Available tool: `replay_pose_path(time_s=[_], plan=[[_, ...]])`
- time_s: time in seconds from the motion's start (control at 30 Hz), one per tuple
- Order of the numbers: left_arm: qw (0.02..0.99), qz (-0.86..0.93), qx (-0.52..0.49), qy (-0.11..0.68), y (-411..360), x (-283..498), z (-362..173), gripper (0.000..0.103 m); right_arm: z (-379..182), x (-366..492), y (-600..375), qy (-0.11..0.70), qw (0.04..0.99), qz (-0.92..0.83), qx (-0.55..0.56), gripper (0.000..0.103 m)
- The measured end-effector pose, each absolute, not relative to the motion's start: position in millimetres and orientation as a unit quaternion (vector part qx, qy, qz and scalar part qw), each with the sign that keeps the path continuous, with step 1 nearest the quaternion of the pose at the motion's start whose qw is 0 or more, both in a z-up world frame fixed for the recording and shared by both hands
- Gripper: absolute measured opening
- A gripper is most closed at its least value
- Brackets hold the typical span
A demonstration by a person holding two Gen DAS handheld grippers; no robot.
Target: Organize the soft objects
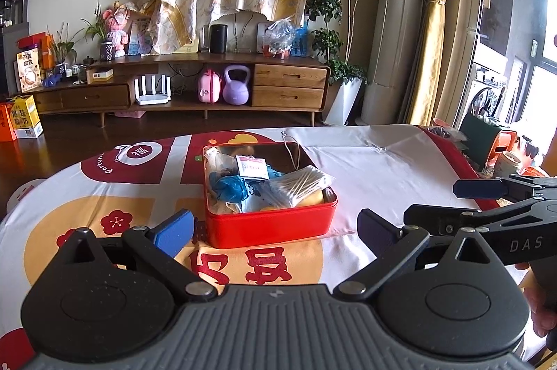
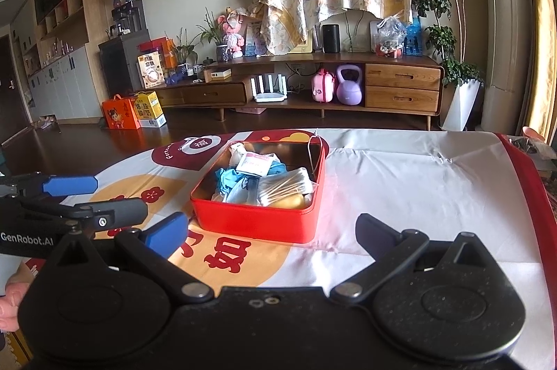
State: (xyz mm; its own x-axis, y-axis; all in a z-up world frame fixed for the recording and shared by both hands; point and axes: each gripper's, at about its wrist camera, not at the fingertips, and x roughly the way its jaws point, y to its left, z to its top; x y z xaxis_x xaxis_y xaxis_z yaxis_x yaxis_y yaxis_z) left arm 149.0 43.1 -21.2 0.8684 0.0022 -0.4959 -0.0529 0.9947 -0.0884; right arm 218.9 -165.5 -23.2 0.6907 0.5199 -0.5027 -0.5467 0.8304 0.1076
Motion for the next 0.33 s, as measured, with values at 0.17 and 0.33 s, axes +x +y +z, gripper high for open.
replay_pose_path(time_s=[0.17, 0.33], plan=[[0.966, 0.017, -0.047, 0.254, 41.8, 145.9, -21.3, 0.101, -23.4, 220.7, -165.2, 0.267, 0.919, 0.29, -0.024, 0.103], [0.965, 0.019, -0.047, 0.257, 42.1, 144.3, -21.5, 0.101, -27.2, 221.2, -164.9, 0.273, 0.917, 0.289, -0.024, 0.103]])
